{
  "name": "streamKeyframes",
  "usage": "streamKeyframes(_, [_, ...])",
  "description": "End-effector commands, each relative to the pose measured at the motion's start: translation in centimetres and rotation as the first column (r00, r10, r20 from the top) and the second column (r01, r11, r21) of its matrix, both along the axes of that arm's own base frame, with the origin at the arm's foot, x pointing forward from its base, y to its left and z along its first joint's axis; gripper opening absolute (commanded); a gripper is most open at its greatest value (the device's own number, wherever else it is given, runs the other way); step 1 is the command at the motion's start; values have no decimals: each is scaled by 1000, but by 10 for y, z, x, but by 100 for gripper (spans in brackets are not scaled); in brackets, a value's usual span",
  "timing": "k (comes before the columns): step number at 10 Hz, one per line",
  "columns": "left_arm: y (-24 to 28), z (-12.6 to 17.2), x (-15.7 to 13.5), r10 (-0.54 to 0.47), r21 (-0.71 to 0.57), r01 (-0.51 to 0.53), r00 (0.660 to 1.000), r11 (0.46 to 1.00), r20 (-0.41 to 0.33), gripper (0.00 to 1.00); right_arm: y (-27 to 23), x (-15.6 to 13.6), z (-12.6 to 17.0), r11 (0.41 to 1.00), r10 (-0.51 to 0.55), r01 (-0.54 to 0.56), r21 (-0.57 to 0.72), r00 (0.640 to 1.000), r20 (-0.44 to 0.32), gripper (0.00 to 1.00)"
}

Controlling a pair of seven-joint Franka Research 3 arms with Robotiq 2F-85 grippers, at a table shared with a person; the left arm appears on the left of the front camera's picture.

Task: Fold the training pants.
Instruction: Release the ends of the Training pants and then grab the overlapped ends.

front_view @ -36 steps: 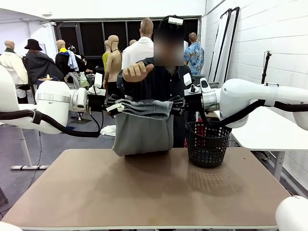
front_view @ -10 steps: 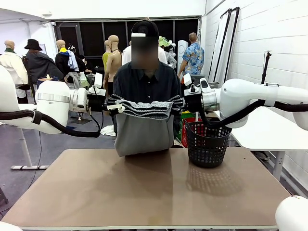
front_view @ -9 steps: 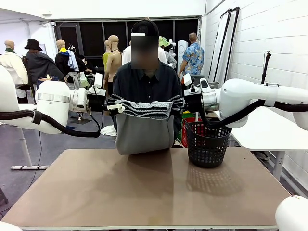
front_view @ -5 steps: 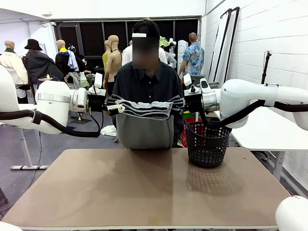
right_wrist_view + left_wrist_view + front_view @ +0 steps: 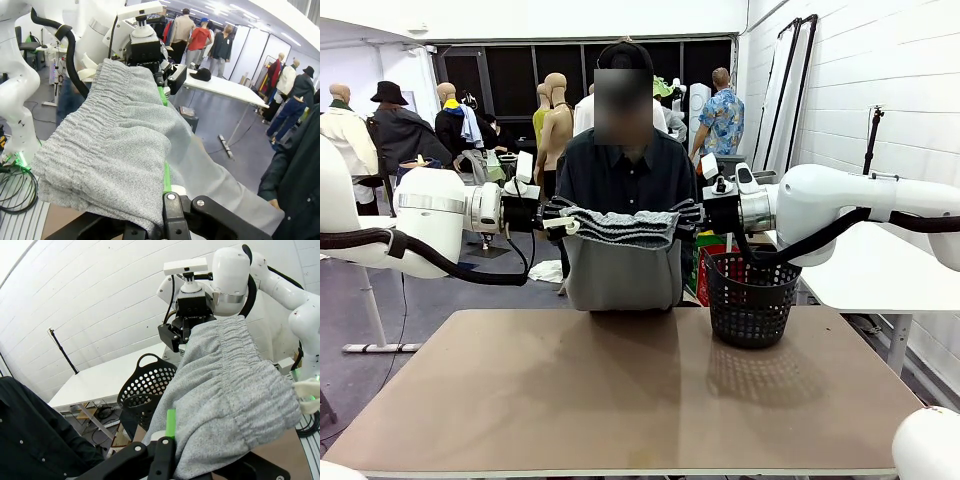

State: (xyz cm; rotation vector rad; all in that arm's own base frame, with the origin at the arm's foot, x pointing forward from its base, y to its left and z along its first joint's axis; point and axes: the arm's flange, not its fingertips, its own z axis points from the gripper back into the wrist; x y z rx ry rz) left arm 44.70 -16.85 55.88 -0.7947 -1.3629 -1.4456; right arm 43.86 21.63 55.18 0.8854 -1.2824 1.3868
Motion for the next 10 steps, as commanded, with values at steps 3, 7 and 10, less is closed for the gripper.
streamKeyframes(3, [-1, 0, -4, 1, -27, -1, 1000, 1000, 19, 0, 4, -4, 4, 1000, 4, -4, -1, 1000, -1, 0])
streamKeyframes(7, [-1, 0, -4, 1, -27, -1, 1000, 1000, 19, 0, 4, -4, 4, 1000, 4, -4, -1, 1000, -1, 0])
streamKeyframes(10, [-1, 0, -4, 1, -27, -1, 1000, 1000, 19, 0, 4, -4, 4, 1000, 4, -4, -1, 1000, -1, 0])
